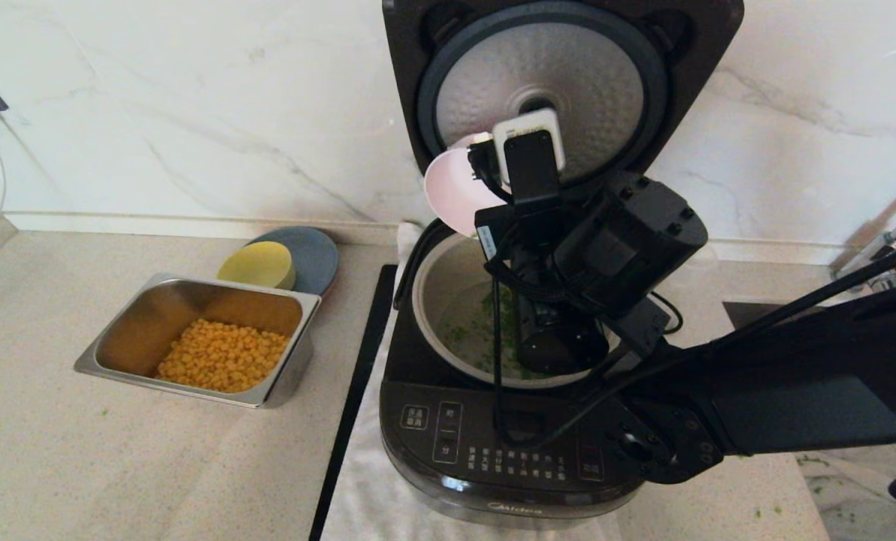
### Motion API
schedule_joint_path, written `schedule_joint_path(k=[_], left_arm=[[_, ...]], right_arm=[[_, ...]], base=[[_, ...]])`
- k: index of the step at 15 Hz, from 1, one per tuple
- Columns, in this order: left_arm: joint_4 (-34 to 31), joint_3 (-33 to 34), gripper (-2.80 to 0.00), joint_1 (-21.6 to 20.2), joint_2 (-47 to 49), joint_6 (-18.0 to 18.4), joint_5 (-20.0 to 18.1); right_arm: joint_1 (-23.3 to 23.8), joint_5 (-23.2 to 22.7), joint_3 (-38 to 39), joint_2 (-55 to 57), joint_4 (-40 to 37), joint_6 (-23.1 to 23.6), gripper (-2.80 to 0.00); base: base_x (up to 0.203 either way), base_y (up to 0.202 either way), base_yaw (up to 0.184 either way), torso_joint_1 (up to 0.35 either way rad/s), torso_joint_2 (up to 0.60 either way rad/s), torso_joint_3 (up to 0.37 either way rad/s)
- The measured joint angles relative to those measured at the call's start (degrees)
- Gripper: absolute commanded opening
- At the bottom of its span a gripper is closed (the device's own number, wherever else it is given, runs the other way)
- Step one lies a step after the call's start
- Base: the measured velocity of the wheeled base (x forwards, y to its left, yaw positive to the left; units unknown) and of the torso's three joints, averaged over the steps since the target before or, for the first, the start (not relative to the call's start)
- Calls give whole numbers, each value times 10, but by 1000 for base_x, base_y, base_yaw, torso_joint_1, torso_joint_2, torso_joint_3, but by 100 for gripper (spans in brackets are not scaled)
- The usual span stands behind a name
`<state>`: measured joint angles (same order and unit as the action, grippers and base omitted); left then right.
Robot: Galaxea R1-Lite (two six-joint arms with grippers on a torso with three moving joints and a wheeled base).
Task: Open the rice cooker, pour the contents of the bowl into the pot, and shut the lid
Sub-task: Pour the water from the bowl into the rice cooker
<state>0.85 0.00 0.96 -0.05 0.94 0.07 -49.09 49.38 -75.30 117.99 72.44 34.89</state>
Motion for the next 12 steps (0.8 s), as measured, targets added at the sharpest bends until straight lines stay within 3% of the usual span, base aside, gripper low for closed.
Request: schedule_joint_path(k=[7, 12], left_arm=[[0, 0, -280, 0, 0, 0, 0], [0, 0, -280, 0, 0, 0, 0]], right_arm=[[1, 0, 79, -4, 26, 4, -280], [-4, 5, 77, -23, 26, 6, -280]], base=[[0, 0, 0, 0, 0, 0], [0, 0, 0, 0, 0, 0]])
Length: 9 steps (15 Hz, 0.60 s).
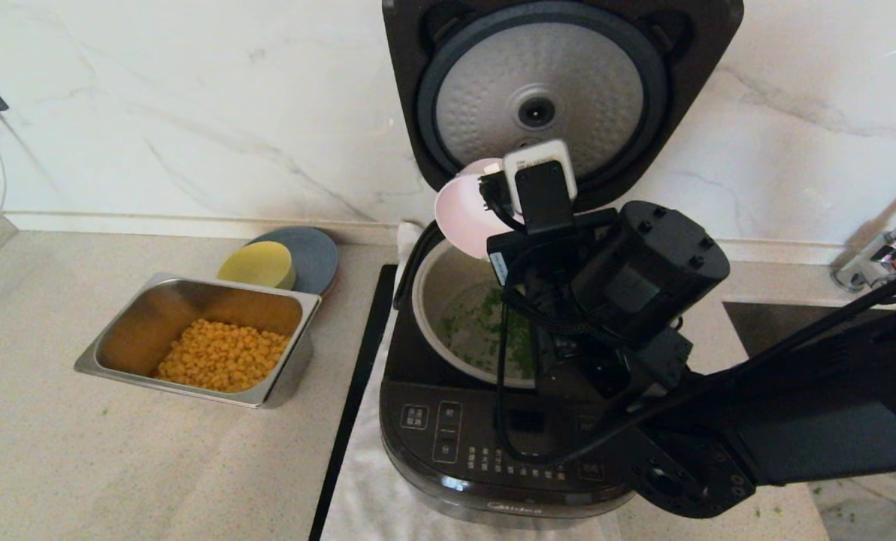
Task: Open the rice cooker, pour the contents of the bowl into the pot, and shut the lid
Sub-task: Pour the water from the bowl into the rice cooker
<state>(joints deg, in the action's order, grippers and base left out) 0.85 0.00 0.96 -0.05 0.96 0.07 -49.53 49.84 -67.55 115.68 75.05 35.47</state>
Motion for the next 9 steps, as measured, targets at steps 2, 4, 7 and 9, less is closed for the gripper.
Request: schedule_joint_path(k=[2, 4, 7, 9], left_arm=[[0, 0, -280, 0, 0, 0, 0], [0, 0, -280, 0, 0, 0, 0], [0, 0, -280, 0, 0, 0, 0], [0, 0, -280, 0, 0, 0, 0]], right_arm=[[-10, 0, 25, -6, 1, 0, -280], [-10, 1, 18, -9, 1, 0, -280], [-16, 2, 23, -14, 3, 1, -280], [-24, 2, 25, -18, 0, 2, -280]], base=[[0, 0, 0, 0, 0, 0], [0, 0, 0, 0, 0, 0], [0, 0, 0, 0, 0, 0], [0, 0, 0, 0, 0, 0]])
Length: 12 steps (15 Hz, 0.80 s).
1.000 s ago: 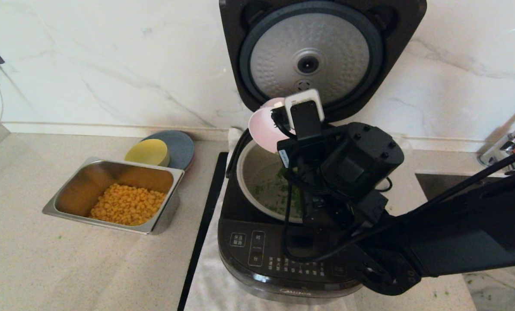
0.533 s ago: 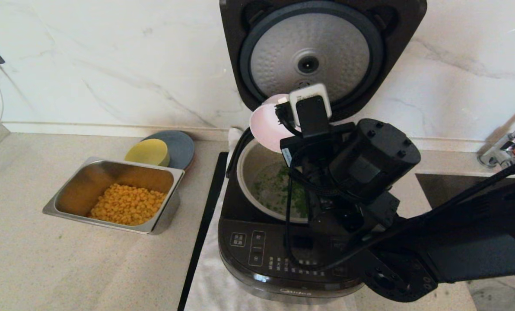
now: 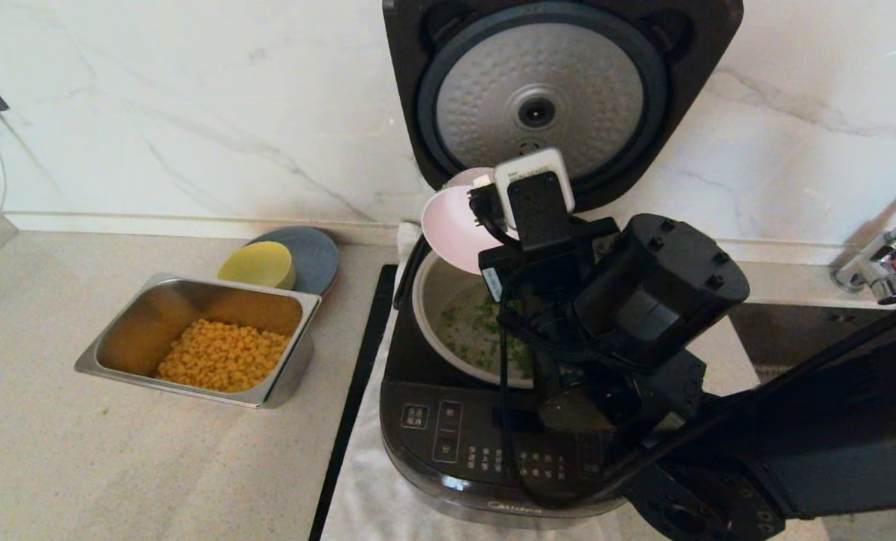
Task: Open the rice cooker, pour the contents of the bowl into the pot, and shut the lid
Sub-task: Pour the water from the bowl into the rice cooker
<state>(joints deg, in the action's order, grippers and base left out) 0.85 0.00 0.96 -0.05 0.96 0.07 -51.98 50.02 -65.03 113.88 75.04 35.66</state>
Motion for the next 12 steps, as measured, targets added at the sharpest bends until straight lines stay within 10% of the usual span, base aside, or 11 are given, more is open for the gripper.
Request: schedule_joint_path(k=[12], left_arm=[[0, 0, -280, 0, 0, 0, 0]], right_arm=[[-6, 16, -1, -39, -10, -1, -280]], base=[[0, 0, 0, 0, 0, 0]])
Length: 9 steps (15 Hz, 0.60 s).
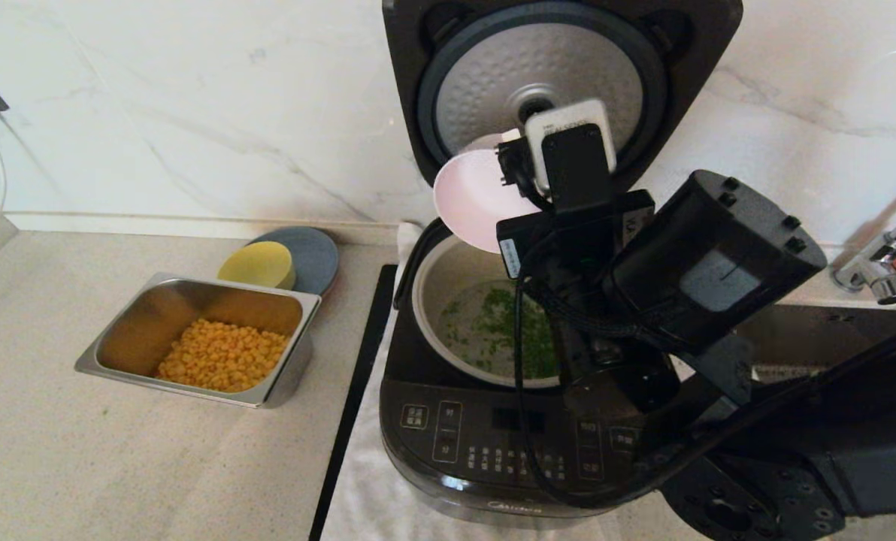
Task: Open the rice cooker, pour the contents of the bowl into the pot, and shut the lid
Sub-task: Pour the water from the bowl into the rice cooker, then place the bowl on the table
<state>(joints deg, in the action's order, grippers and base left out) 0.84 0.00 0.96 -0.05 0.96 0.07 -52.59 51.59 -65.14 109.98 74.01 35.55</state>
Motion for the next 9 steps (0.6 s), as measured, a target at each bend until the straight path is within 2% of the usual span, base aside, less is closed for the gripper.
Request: schedule_joint_path(k=[4, 9], left_arm=[[0, 0, -280, 0, 0, 0, 0], [0, 0, -280, 0, 0, 0, 0]], right_arm=[[-2, 10, 15, -33, -25, -2, -280], [-2, 16, 38, -107, -172, -16, -280]], base=[[0, 0, 0, 0, 0, 0], [0, 0, 0, 0, 0, 0]])
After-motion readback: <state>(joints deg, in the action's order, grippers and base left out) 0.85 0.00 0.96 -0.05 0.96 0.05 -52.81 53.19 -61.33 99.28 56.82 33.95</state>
